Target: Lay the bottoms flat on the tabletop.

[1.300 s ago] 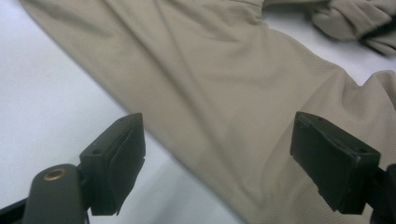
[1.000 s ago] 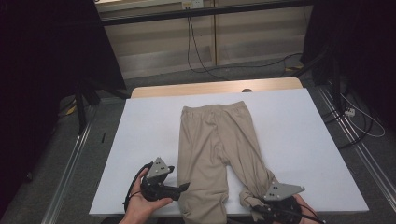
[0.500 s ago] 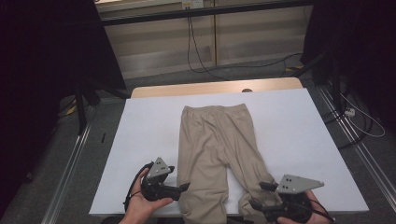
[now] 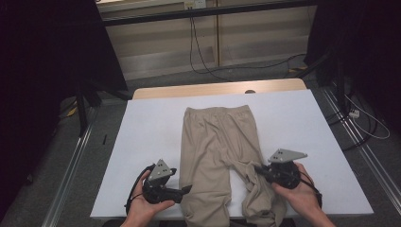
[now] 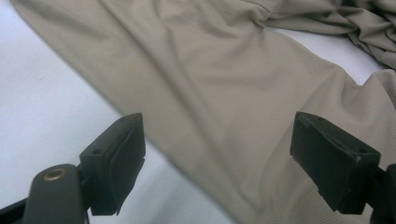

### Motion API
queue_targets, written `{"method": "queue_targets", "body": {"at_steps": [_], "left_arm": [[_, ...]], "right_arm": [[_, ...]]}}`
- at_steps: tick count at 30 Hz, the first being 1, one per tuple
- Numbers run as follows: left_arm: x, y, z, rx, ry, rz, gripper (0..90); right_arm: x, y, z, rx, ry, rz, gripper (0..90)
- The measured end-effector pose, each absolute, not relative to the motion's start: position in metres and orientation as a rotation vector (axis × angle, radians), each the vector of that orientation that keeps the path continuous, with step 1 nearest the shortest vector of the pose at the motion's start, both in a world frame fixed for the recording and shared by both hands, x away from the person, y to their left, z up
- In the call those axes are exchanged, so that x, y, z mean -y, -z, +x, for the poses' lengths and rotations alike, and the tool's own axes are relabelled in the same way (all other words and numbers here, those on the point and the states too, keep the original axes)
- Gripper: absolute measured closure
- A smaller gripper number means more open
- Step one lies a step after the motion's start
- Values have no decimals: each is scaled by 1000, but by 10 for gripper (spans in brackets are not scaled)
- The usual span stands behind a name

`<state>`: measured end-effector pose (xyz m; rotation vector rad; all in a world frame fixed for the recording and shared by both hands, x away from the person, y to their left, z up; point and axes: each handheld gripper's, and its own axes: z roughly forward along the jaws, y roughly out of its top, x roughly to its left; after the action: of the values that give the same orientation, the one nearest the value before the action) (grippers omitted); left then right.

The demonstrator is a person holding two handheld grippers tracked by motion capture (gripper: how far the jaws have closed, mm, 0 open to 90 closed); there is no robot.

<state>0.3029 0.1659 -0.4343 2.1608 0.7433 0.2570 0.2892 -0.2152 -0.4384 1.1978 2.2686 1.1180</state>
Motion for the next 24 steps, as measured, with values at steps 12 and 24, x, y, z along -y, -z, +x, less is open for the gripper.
{"method": "queue_targets", "body": {"at_steps": [12, 24], "left_arm": [[-169, 434, 303, -741, -258, 2167, 184], [-168, 433, 302, -747, -259, 2155, 184]], "right_arm": [[218, 438, 365, -2076, -1122, 1263, 867], [228, 421, 316, -2060, -1192, 1251, 355]]}}
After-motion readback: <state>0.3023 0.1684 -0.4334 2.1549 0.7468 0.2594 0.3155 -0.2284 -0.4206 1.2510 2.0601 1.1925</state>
